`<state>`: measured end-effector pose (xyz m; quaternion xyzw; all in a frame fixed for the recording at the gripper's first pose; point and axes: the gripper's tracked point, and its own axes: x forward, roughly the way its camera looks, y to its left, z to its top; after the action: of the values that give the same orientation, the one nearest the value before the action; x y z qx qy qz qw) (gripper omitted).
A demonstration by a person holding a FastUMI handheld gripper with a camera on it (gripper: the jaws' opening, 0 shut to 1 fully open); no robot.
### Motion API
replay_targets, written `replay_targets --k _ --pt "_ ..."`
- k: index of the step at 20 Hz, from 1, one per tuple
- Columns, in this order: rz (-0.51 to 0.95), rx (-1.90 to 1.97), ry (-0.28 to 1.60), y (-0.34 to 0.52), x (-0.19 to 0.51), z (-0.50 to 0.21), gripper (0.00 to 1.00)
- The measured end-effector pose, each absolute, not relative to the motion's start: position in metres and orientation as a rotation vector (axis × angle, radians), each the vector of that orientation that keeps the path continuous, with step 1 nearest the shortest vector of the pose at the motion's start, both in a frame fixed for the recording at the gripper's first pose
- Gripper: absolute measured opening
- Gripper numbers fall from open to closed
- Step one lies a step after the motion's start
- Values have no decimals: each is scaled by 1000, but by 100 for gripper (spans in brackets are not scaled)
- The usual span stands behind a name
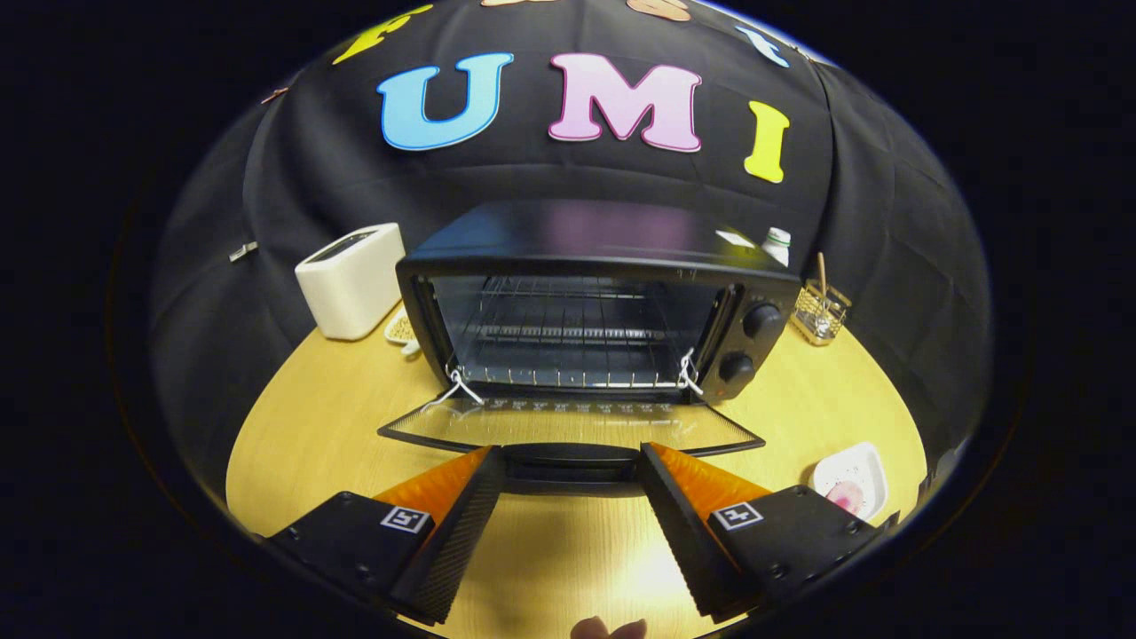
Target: Open the toaster oven, put the food inside, and close the toaster oven door.
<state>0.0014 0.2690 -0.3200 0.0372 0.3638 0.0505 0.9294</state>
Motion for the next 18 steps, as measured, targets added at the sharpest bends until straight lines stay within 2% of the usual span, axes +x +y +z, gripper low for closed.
replay_targets --k 8,13,18 --pt "142 65 880 263 -25 -370 99" --pt "204 126 892 254 -28 -356 99" --pt "278 133 913 210 -39 -321 99"
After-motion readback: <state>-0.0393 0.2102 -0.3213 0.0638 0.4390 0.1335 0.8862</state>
